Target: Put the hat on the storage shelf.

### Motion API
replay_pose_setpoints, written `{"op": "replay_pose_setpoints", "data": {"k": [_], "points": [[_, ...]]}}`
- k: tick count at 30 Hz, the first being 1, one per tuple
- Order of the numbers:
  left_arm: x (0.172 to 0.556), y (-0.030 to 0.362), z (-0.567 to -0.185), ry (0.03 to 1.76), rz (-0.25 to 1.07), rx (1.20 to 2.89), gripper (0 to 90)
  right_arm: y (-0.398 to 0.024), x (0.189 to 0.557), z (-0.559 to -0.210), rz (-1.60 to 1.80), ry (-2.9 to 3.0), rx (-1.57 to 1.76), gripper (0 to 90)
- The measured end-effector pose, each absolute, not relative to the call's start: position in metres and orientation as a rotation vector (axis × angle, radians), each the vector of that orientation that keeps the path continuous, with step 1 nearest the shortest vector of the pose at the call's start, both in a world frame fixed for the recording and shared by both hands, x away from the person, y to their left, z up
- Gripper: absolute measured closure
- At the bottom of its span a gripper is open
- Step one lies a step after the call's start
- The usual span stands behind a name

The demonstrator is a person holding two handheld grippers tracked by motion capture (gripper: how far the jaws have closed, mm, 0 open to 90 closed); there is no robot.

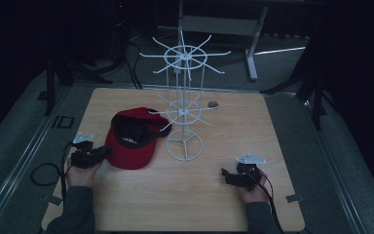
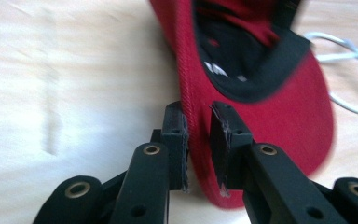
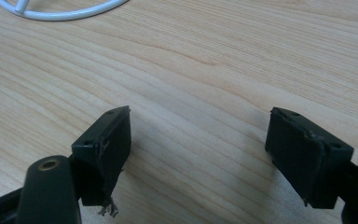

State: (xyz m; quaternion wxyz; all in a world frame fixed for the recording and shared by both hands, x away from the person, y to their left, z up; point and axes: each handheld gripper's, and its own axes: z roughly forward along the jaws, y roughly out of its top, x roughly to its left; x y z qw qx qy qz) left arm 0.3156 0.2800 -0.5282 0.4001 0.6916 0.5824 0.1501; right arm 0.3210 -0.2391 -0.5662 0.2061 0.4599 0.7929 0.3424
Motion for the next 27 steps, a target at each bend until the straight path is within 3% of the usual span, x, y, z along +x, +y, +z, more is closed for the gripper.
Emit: {"op": "replay_pose_setpoints", "data": {"k": [6,14,20,27], "points": [[0.308,0.255,-0.543,1.387,0.206,1.842,68.3,-0.239,0.321,-0.566,0.954,2.209,1.281,22.3],[0.328,0.25,-0.555,1.371,0.05,1.806,62.0,-0.239,0.321,-0.566,0.955,2.209,1.282,22.3],[0.336,0.237,-0.559,1.346,-0.005,1.873,61.6,-0.239,0.321,-0.566,0.954,2.209,1.282,22.3],[0.343,0.234,-0.558,1.352,-0.055,1.849,71.2,-0.239,0.321,-0.566,0.954,2.209,1.284,22.3]]}}
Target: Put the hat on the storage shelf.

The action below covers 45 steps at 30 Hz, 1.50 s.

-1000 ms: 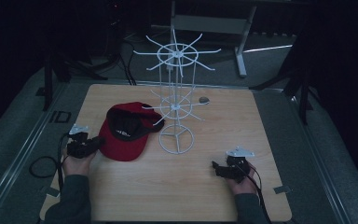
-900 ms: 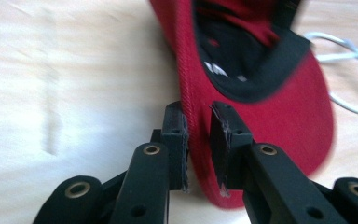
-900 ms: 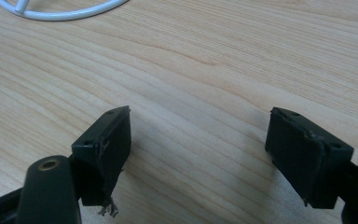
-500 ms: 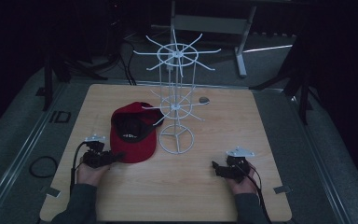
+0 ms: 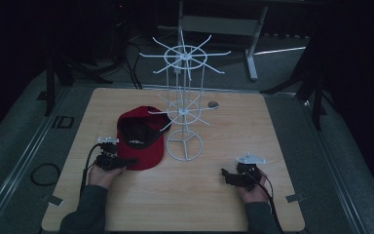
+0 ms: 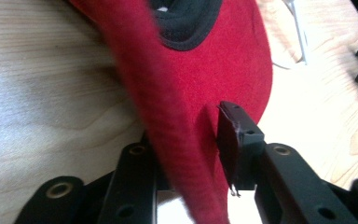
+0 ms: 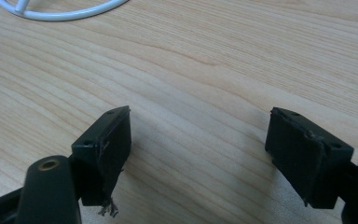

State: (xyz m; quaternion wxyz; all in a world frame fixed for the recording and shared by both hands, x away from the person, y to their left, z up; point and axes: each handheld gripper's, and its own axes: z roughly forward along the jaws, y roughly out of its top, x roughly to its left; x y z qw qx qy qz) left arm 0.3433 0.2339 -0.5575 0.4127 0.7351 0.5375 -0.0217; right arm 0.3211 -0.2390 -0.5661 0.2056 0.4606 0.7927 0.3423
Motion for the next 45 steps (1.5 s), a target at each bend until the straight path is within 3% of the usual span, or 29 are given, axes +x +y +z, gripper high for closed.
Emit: {"op": "replay_pose_setpoints", "data": {"k": [5,13,22,31,45], "points": [[0.34,0.227,-0.549,1.318,-0.018,1.859,77.3,-0.239,0.321,-0.566,0.954,2.209,1.284,22.3],[0.33,0.217,-0.541,1.279,0.036,1.925,80.1,-0.239,0.321,-0.566,0.954,2.209,1.283,22.3],[0.315,0.218,-0.542,1.252,0.059,1.891,84.7,-0.239,0.321,-0.566,0.955,2.209,1.282,22.3],[0.306,0.211,-0.534,1.241,0.178,1.915,85.5,-0.239,0.321,-0.566,0.954,2.209,1.282,22.3],[0.3,0.237,-0.522,1.303,0.284,1.778,85.5,-0.239,0.321,-0.566,0.954,2.209,1.282,22.3]]}}
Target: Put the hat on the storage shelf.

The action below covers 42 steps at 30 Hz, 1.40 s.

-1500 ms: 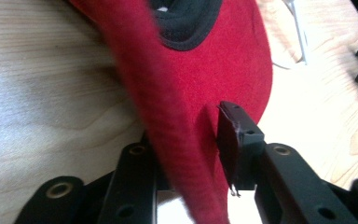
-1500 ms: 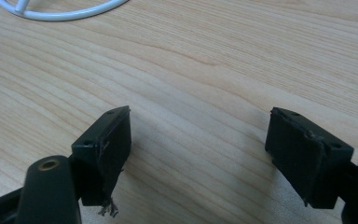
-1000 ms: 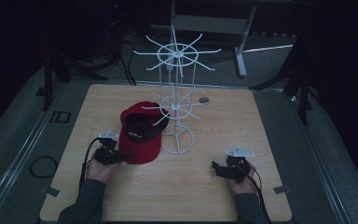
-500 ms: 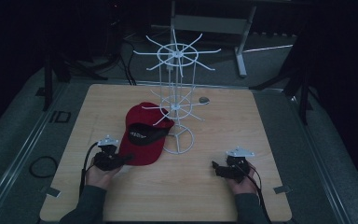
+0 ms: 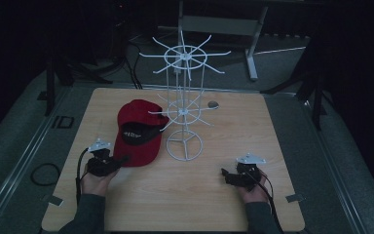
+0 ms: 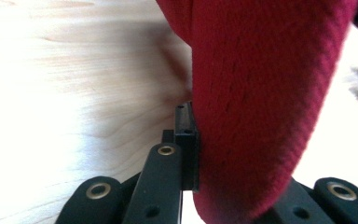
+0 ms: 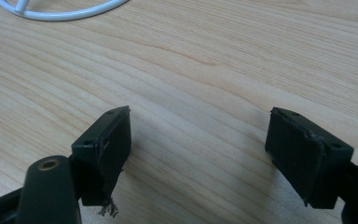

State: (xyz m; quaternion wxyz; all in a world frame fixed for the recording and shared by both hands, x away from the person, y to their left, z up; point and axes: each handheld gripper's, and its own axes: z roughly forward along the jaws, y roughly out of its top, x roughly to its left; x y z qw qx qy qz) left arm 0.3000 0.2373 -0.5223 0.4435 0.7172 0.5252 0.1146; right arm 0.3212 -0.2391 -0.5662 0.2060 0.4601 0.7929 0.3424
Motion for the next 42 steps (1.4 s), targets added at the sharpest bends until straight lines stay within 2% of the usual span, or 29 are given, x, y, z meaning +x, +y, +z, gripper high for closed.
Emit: {"op": "replay_pose_setpoints", "data": {"k": [23,42], "points": [[0.289,0.268,-0.498,1.341,0.418,1.638,85.4,-0.239,0.321,-0.566,0.955,2.209,1.283,22.3],[0.288,0.273,-0.469,1.329,0.503,1.564,85.3,-0.239,0.321,-0.566,0.955,2.209,1.28,22.3]]}}
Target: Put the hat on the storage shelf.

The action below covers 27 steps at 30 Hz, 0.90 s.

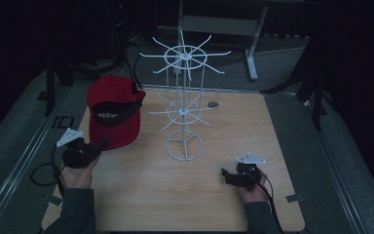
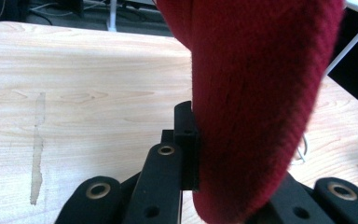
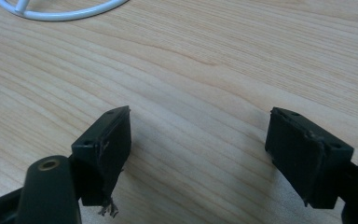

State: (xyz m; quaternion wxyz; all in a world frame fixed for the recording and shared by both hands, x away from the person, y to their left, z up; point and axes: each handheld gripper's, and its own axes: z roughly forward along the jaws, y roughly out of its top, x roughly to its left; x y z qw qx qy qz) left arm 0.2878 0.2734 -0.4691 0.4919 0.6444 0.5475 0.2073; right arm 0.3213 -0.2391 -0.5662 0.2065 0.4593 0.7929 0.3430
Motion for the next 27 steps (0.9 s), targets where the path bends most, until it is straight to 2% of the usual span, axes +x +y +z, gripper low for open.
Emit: {"op": "replay_pose_setpoints", "data": {"k": [27], "points": [[0.292,0.273,-0.438,1.282,0.557,1.479,85.3,-0.239,0.321,-0.566,0.957,2.208,1.284,22.3]]}}
